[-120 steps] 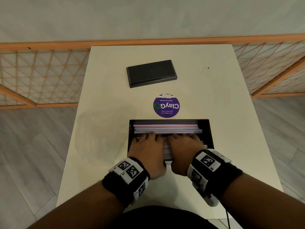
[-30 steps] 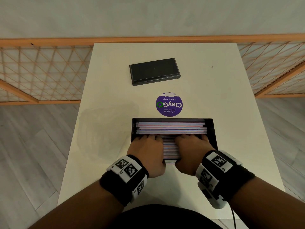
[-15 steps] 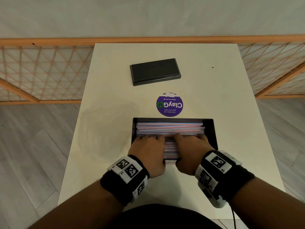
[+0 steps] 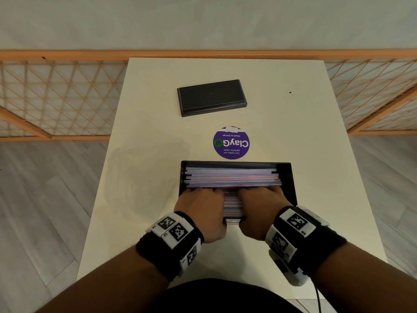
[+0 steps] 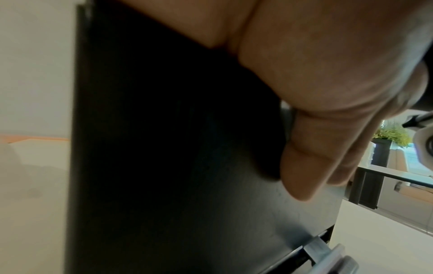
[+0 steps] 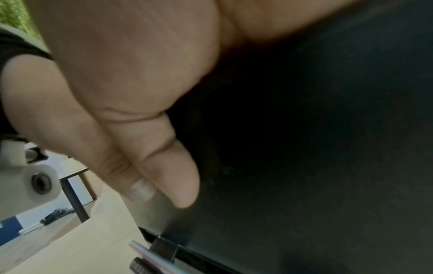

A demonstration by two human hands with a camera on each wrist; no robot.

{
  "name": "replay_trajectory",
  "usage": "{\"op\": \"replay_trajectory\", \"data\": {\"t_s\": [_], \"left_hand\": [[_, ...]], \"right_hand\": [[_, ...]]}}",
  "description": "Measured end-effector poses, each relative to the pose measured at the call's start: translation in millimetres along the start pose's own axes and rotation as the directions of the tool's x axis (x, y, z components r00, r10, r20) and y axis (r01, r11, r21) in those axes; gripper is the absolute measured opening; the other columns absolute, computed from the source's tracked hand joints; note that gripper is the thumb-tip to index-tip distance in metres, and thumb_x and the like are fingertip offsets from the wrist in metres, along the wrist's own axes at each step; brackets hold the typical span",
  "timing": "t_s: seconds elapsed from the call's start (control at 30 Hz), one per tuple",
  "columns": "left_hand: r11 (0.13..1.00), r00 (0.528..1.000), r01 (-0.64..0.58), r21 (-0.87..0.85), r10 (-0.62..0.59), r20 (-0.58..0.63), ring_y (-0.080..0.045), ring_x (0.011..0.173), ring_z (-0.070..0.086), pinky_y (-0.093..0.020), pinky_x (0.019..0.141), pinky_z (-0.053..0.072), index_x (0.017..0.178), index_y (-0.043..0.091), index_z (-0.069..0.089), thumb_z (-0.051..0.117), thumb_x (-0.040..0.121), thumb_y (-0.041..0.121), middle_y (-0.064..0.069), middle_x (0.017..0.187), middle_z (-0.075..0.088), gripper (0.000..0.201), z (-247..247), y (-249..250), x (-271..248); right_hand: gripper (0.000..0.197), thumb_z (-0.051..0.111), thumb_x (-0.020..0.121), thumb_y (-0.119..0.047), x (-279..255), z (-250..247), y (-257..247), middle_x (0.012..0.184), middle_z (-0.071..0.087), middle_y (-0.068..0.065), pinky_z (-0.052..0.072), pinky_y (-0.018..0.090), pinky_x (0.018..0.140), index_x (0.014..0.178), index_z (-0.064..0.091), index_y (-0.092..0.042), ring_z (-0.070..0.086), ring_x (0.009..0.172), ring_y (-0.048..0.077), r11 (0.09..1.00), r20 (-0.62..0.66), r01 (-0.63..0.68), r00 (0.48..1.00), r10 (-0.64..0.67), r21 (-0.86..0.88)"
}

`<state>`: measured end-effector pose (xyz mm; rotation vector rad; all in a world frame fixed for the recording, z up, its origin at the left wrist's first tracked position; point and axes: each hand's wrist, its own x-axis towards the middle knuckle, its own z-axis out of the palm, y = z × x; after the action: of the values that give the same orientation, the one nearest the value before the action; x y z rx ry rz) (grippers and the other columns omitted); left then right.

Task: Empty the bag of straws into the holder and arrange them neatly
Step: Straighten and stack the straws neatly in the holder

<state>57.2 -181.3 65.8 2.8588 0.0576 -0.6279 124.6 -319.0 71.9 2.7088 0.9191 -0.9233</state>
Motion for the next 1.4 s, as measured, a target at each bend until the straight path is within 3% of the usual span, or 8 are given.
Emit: {"op": "replay_trajectory", "data": {"t_s": [0.33,0.43,0.6,0.8,0.97,1.1,1.23,1.4], "left_hand": [[0.996,0.996,-0.084,-0.014,0.084,-0.006,-0.023,0.119,0.055,-0.039,0.103,0.044,0.137,0.025,0.045,0.066,0.085,0.038,0.0,0.131,0.052,0.057,8.9,15.3,3.9],[0.997,0.998,-0.048,0.067,0.05,-0.025,-0.025,0.117,0.057,-0.039,0.103,0.044,0.131,0.021,0.049,0.059,0.087,0.041,-0.003,0.128,0.056,0.049,10.7,6.5,-0.9],[0.992,0.999,-0.033,0.118,0.034,-0.006,-0.026,0.111,0.059,-0.038,0.099,0.047,0.125,0.017,0.049,0.056,0.088,0.044,-0.005,0.123,0.058,0.046,8.9,-4.5,-5.3],[0.996,1.0,-0.014,0.089,0.012,0.021,-0.025,0.111,0.057,-0.039,0.099,0.046,0.125,0.018,0.051,0.058,0.087,0.044,-0.005,0.126,0.05,0.047,9.2,-3.6,-3.2],[0.997,1.0,-0.01,0.077,0.009,0.018,-0.024,0.11,0.058,-0.039,0.101,0.046,0.125,0.019,0.05,0.06,0.086,0.043,-0.004,0.125,0.051,0.046,8.2,-2.3,-3.4],[0.997,0.999,-0.026,0.069,0.028,-0.038,-0.025,0.118,0.057,-0.039,0.107,0.042,0.133,0.02,0.037,0.063,0.085,0.043,-0.004,0.13,0.054,0.059,8.8,-2.1,-7.1],[0.996,0.999,-0.027,0.089,0.03,-0.036,-0.024,0.13,0.047,-0.04,0.114,0.035,0.138,0.019,0.039,0.063,0.085,0.046,-0.003,0.138,0.049,0.064,9.5,-1.9,-7.7],[0.998,0.997,-0.062,0.02,0.062,-0.035,-0.023,0.12,0.051,-0.04,0.102,0.043,0.13,0.023,0.044,0.063,0.082,0.051,0.0,0.132,0.042,0.058,9.8,-3.1,-7.0]], "right_hand": [[0.049,0.063,0.073,-0.04,4.8,-4.6,-8.9,0.122,0.057,-0.003,0.036,0.045,0.107,0.12,0.058,-0.03,0.053,0.117,0.024,0.997,0.054,0.075,0.996,-0.075,-0.009],[0.043,0.056,0.071,-0.035,-0.7,-0.5,-0.8,0.116,0.064,-0.005,0.036,0.043,0.108,0.114,0.057,-0.027,0.057,0.113,0.023,0.998,-0.017,0.052,0.998,-0.053,-0.032],[0.036,0.056,0.076,-0.045,-9.0,3.9,17.3,0.113,0.062,-0.007,0.039,0.035,0.103,0.107,0.054,-0.027,0.058,0.109,0.022,1.0,-0.032,-0.006,0.999,0.006,0.003],[0.046,0.057,0.078,-0.047,-9.6,0.3,15.1,0.124,0.055,-0.005,0.036,0.038,0.105,0.119,0.054,-0.027,0.052,0.119,0.024,1.0,-0.013,-0.014,1.0,0.014,-0.001],[0.056,0.057,0.079,-0.037,-13.7,-1.4,6.2,0.123,0.06,-0.006,0.027,0.044,0.112,0.131,0.039,-0.026,0.054,0.121,0.024,1.0,-0.025,0.004,1.0,-0.005,-0.022],[0.048,0.058,0.077,-0.033,-11.6,-6.9,-1.4,0.126,0.053,-0.001,0.027,0.047,0.111,0.124,0.052,-0.025,0.048,0.123,0.026,0.999,0.003,0.008,1.0,-0.007,-0.054],[0.052,0.06,0.074,-0.032,-7.6,-9.0,-3.1,0.125,0.056,-0.001,0.031,0.045,0.111,0.125,0.051,-0.026,0.05,0.122,0.026,1.0,0.015,0.026,1.0,-0.026,-0.016],[0.044,0.057,0.073,-0.032,-9.1,-7.4,-5.7,0.119,0.06,-0.004,0.032,0.044,0.109,0.116,0.054,-0.025,0.055,0.116,0.024,0.999,0.016,0.012,1.0,-0.011,-0.035]]}}
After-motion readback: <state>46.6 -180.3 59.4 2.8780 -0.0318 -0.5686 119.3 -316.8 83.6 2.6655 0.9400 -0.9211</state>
